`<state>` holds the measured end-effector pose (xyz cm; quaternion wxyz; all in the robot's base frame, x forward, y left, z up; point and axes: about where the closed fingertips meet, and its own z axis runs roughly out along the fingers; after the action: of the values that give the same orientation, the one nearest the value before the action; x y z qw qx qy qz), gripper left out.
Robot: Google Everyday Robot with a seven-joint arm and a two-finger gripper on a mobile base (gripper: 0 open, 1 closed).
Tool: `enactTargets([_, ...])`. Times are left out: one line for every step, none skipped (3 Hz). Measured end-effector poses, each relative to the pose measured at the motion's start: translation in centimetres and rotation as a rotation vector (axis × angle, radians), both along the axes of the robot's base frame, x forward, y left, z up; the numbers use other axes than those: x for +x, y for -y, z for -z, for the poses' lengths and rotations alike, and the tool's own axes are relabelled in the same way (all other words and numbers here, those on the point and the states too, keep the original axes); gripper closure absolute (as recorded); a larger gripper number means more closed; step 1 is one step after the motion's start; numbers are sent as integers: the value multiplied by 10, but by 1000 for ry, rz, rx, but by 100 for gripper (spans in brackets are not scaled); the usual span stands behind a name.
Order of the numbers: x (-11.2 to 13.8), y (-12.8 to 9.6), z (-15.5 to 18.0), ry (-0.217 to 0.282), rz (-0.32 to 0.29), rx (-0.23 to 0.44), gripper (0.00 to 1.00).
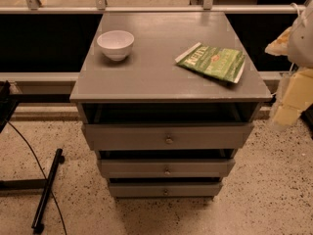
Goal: Open middle drawer
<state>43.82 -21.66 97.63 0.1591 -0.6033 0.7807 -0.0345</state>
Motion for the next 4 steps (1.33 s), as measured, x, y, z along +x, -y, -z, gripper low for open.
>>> enactTargets([0, 0, 0, 0, 0, 0, 0])
enactTargets([3, -3, 8, 17, -4, 16, 0])
enactTargets([8, -12, 32, 59, -20, 55, 0])
enactTargets([-17, -19, 89, 108, -67, 181, 0])
